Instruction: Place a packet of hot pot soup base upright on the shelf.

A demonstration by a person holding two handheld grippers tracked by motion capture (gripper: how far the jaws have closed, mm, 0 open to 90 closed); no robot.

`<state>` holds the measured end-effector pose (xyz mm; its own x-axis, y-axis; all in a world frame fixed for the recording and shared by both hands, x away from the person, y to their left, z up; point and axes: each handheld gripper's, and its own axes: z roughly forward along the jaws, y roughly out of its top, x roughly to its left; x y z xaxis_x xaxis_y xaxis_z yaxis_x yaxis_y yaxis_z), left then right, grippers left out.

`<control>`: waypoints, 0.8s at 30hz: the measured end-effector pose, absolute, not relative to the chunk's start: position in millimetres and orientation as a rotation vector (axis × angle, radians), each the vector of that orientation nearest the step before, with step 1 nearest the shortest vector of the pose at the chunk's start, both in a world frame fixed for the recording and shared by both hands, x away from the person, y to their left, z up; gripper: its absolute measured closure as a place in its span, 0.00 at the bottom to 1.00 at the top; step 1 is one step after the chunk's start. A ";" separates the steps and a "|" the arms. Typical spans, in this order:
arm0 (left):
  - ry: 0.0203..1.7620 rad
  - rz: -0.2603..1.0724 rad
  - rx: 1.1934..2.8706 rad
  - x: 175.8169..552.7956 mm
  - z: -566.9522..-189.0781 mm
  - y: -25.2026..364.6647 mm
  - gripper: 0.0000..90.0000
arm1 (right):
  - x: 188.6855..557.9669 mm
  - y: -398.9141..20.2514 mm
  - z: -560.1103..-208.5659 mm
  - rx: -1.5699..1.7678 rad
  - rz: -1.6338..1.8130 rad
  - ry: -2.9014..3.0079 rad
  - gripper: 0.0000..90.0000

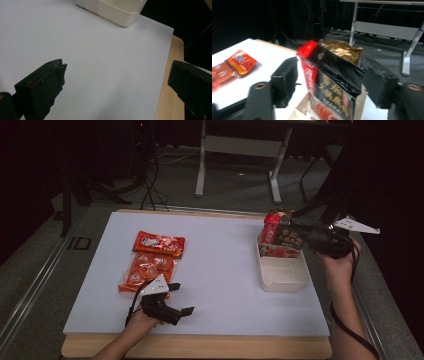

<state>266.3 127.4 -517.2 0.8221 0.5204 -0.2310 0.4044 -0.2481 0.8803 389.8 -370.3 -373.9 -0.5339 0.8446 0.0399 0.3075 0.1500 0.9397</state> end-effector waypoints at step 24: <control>0.751 0.142 1.846 273.2 -492.9 153.1 0.01 | 329.5 -326.9 -378.1 1.005 1.567 1.946 0.15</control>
<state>273.2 153.1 -492.9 0.7931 0.5558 -0.2491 0.4266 -0.2149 0.8785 329.5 -326.9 -378.1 -0.6364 0.7649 0.0993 0.2599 0.0915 0.9613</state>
